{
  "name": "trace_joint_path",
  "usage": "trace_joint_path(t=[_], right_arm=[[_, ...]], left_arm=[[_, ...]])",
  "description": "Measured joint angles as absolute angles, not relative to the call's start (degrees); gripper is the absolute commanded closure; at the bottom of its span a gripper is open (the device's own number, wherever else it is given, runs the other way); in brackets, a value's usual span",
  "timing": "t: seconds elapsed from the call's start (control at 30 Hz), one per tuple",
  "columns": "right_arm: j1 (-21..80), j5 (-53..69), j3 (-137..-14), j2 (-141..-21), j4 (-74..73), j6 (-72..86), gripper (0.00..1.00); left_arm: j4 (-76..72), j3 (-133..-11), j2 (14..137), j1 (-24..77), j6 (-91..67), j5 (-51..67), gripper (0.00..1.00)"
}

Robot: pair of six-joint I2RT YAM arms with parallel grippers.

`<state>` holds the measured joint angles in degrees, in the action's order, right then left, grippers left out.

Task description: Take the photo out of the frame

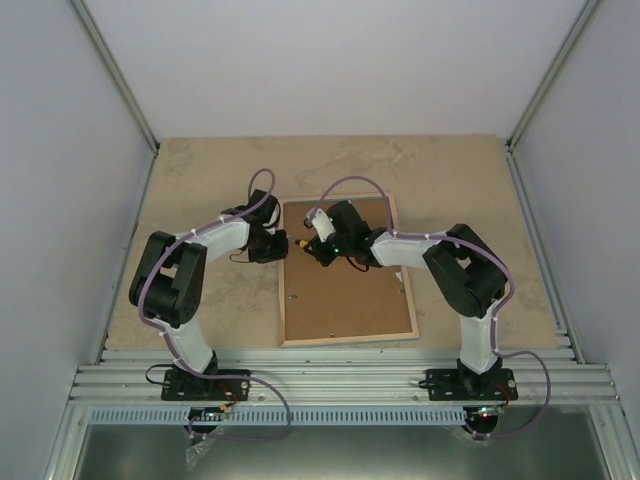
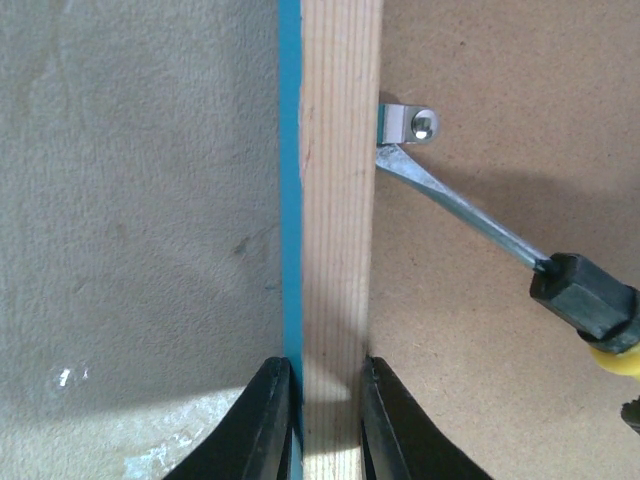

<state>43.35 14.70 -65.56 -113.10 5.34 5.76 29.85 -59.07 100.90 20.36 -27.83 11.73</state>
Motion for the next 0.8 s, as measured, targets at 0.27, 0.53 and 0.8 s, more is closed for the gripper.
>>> trace_joint_path(t=[0.27, 0.53, 0.8], right_arm=[[43.2, 14.6, -65.6, -113.1, 5.4, 6.7, 0.99], [43.0, 14.9, -66.1, -113.1, 4.8, 7.4, 1.00], [42.9, 14.8, -66.8, -113.1, 4.0, 9.1, 1.00]], left_arm=[[29.8, -58.9, 100.9, 20.4, -27.8, 11.7, 0.98], [29.5, -58.7, 100.8, 20.4, -27.9, 11.9, 0.98], [28.7, -58.3, 100.6, 20.4, -28.1, 12.0, 0.98]])
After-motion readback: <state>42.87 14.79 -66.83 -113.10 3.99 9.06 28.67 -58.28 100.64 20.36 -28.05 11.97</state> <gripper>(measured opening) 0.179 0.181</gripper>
